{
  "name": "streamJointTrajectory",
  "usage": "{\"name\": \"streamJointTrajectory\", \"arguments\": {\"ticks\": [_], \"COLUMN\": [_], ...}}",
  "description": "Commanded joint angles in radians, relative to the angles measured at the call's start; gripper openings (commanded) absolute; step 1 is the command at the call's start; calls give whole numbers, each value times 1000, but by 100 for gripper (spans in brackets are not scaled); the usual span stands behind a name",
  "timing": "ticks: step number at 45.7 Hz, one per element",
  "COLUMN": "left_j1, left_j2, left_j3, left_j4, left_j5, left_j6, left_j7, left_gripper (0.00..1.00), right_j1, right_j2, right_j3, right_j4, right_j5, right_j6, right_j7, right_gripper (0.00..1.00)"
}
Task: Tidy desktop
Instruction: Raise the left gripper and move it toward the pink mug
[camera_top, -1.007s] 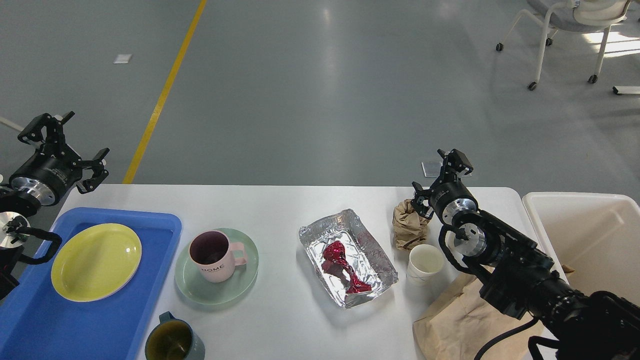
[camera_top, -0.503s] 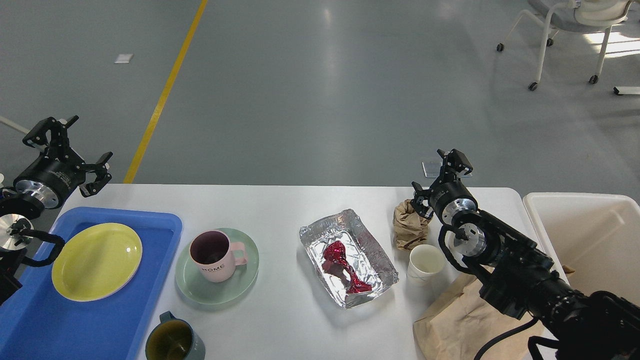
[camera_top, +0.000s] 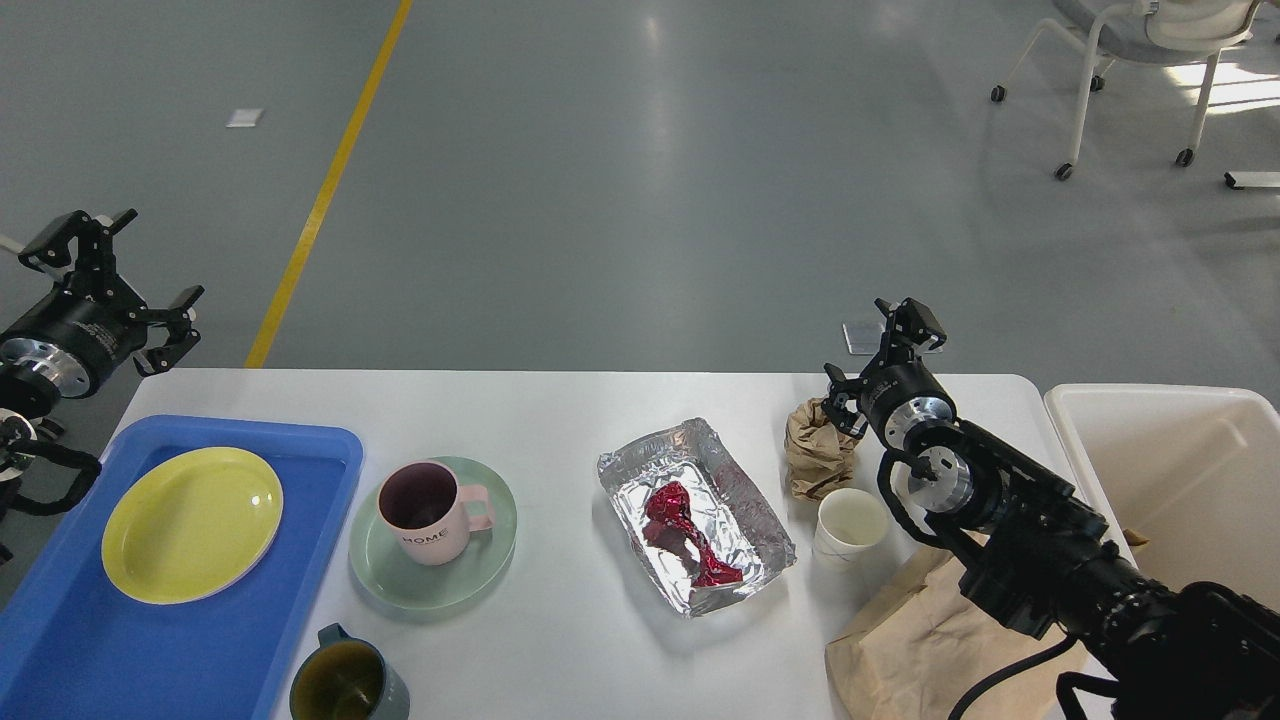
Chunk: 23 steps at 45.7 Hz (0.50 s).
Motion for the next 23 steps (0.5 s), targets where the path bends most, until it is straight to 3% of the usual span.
{"name": "streamJointTrajectory", "arguments": {"ticks": [1, 8, 14, 23], "left_j1": [-13, -55, -121, -234], "left_j2": [8, 49, 126, 198], "left_j3": [61, 214, 383, 717], "left_j4": [-2, -2, 1, 4], "left_j5": [1, 0, 0, 0], "left_j6": [-6, -43, -175, -297], "left_j7": [-1, -8, -6, -3], "left_gripper": [97, 97, 97, 97], "right_j1": [0, 0, 0, 0], "right_j2": [1, -1, 1, 1], "right_j3": [0, 0, 0, 0], "right_j4": [0, 0, 0, 0], "right_j5": [0, 0, 0, 0], "right_j6": [0, 0, 0, 0], "right_j7": [0, -1, 0, 0], "right_gripper": [100, 100, 100, 100]}}
